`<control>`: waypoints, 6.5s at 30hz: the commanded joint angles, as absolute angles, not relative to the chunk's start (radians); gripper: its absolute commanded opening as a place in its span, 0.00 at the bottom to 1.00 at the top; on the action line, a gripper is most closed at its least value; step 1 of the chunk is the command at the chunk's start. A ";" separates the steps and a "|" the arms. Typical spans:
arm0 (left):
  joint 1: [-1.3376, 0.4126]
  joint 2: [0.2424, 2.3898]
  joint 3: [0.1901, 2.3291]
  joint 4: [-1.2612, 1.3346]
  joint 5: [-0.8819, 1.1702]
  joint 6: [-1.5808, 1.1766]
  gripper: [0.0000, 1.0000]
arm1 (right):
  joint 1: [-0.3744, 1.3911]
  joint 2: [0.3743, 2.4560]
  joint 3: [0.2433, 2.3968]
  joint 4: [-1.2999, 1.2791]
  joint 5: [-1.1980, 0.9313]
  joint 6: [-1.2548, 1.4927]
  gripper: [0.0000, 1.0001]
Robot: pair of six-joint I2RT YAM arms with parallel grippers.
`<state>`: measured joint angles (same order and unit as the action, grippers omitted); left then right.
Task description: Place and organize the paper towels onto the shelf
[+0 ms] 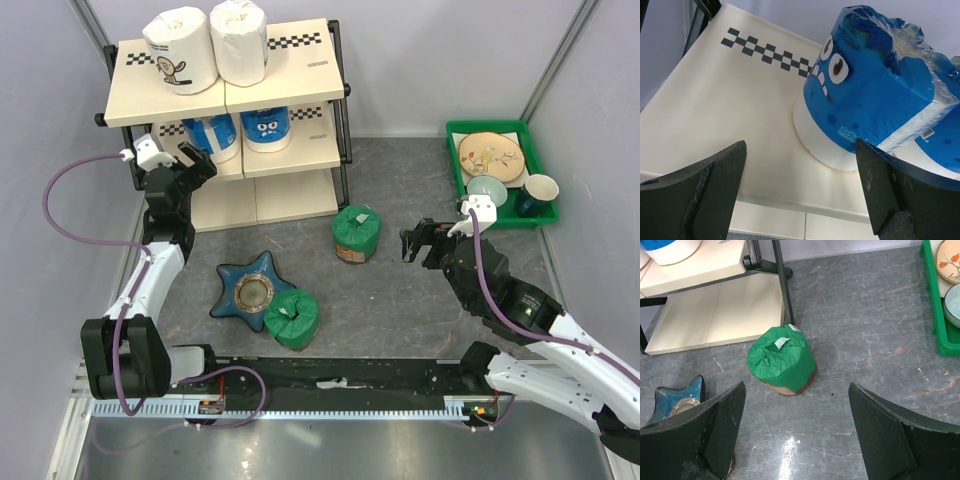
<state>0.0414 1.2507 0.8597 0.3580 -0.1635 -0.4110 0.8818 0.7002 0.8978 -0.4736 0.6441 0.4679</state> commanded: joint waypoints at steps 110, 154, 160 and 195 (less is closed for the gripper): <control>0.161 1.143 0.753 0.563 -0.083 -0.322 0.98 | 0.884 0.722 0.844 -0.462 0.634 0.469 0.97; -0.749 1.170 0.652 0.239 -0.265 -0.594 1.00 | 0.885 0.710 0.891 -0.589 0.727 0.588 0.97; -0.758 1.273 0.718 0.296 -0.265 -0.595 0.99 | 0.884 0.680 0.888 -0.623 0.738 0.583 0.98; -0.759 1.643 1.054 0.123 -0.282 -0.560 1.00 | 0.885 0.629 0.879 -0.672 0.752 0.601 0.98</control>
<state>-0.7544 1.6192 1.0004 0.1234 -0.2600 -0.5644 0.8818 0.6376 0.8520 -0.6716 0.7349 0.5953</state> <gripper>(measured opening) 0.993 0.976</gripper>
